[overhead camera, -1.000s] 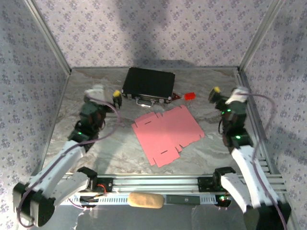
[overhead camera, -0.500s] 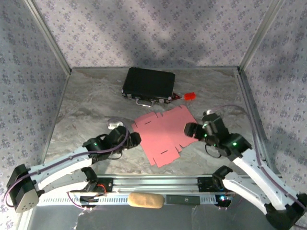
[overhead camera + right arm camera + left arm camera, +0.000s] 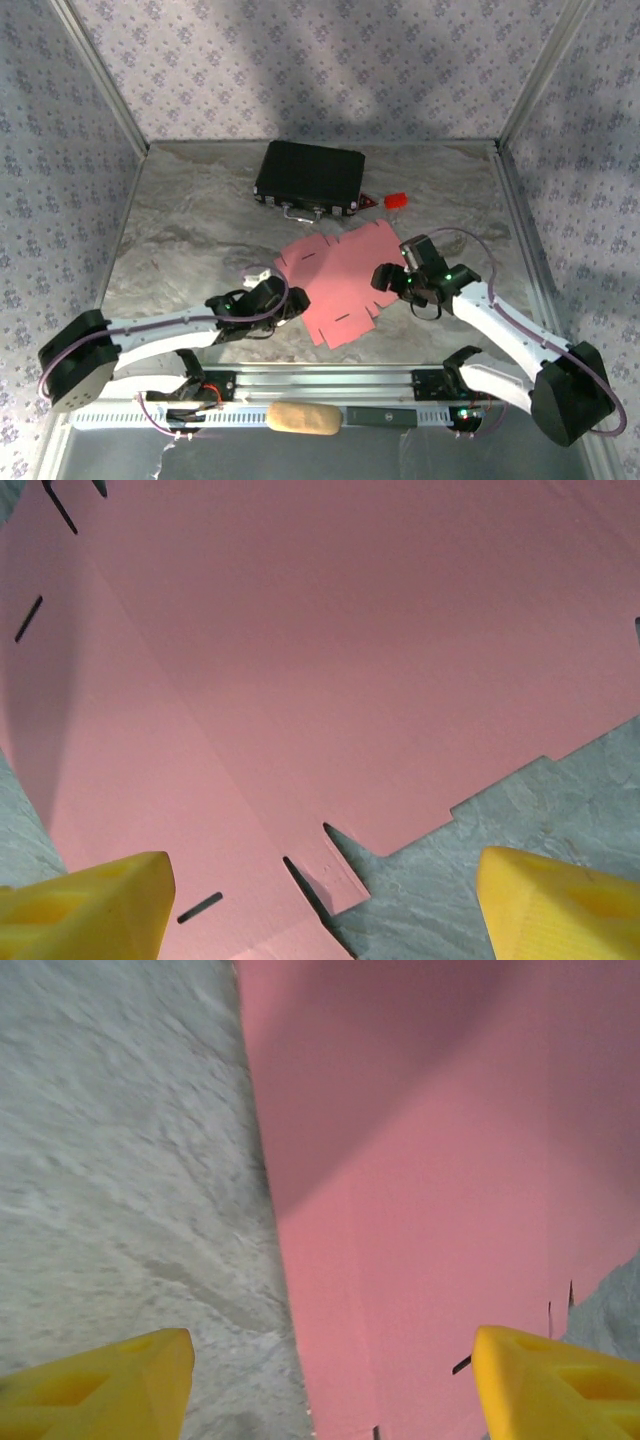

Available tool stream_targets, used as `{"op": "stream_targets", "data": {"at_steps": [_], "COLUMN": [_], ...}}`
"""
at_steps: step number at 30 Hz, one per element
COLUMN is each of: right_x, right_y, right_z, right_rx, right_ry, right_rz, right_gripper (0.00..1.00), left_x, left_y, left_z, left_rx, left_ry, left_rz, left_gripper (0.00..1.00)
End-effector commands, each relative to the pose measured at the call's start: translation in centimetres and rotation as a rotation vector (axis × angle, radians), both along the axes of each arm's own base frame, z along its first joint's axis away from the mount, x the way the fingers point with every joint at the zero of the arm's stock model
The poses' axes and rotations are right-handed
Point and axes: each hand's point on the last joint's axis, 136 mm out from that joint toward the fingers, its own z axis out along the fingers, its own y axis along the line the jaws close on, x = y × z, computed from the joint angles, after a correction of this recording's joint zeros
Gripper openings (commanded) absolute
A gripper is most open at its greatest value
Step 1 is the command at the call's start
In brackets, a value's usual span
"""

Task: Fold the paper box

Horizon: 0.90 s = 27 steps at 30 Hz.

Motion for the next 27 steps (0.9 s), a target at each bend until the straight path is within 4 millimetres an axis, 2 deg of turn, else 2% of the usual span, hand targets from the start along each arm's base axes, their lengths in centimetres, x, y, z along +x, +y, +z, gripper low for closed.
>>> {"op": "stream_targets", "data": {"at_steps": [1, 7, 14, 19, 23, 27], "right_x": [0.5, 0.9, 1.3, 1.4, 1.4, 1.4], "right_y": [0.7, 1.0, 0.8, 0.8, 0.4, 0.1], "right_z": [0.3, -0.9, -2.2, -2.8, -3.1, -3.4], "right_rx": [0.067, 0.102, 0.088, 0.084, 0.068, 0.055], "right_ry": [-0.008, 0.029, 0.056, 0.072, 0.077, 0.079], "right_rz": [0.007, -0.004, -0.015, -0.014, -0.025, -0.037], "right_gripper": [0.81, 0.81, 0.81, 0.8, 0.8, 0.8], "left_x": [0.0, -0.1, 0.1, 0.4, 0.2, -0.1], "left_y": [-2.5, -4.6, -5.7, -6.7, -6.1, -4.9], "left_z": [0.3, -1.2, -1.2, -0.1, 1.0, 1.3], "left_rx": [-0.087, -0.101, -0.107, -0.157, -0.1, -0.08], "left_ry": [0.014, 0.043, 0.031, 0.004, 0.0, -0.002], "left_rz": [0.0, -0.015, -0.019, -0.022, -0.004, 0.032], "left_gripper": [0.73, 0.71, 0.69, 0.65, 0.64, 0.59]}}
